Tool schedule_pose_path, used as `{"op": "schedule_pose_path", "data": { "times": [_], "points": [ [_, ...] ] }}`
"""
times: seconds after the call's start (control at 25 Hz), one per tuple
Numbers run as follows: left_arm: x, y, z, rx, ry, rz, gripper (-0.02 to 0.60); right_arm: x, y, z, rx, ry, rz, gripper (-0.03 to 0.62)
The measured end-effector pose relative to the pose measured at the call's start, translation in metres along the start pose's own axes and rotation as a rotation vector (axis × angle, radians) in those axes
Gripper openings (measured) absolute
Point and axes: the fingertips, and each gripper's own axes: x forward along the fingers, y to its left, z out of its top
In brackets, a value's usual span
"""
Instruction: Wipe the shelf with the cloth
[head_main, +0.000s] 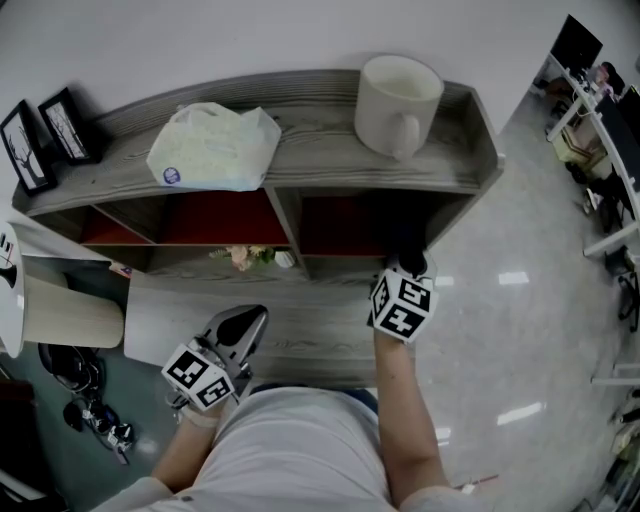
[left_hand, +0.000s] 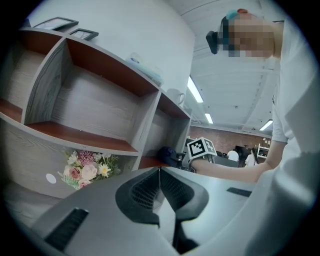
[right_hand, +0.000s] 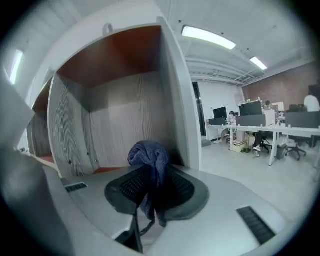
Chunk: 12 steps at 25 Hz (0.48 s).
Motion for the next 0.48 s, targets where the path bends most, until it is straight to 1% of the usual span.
{"op": "schedule_pose_path", "data": {
  "times": [0.12, 0.2, 0.32, 0.48],
  "points": [
    [0.0, 0.0, 0.0, -0.001, 0.0, 0.004, 0.02, -0.009, -0.001, 0.021, 0.107, -0.096, -0.014, 0.087],
    [0.001, 0.0, 0.0, 0.0, 0.0, 0.005, 0.02, -0.016, -0.001, 0.036, 0.216, -0.155, -0.011, 0.087],
    [0.002, -0.001, 0.0, 0.0, -0.001, 0.005, 0.02, -0.028, 0.0, 0.064, 0.358, -0.254, 0.013, 0.087],
    [0.002, -0.001, 0.0, 0.001, -0.001, 0.008, 0.02, -0.045, 0.005, 0.107, 0.472, -0.371, 0.067, 0.087]
  ]
}}
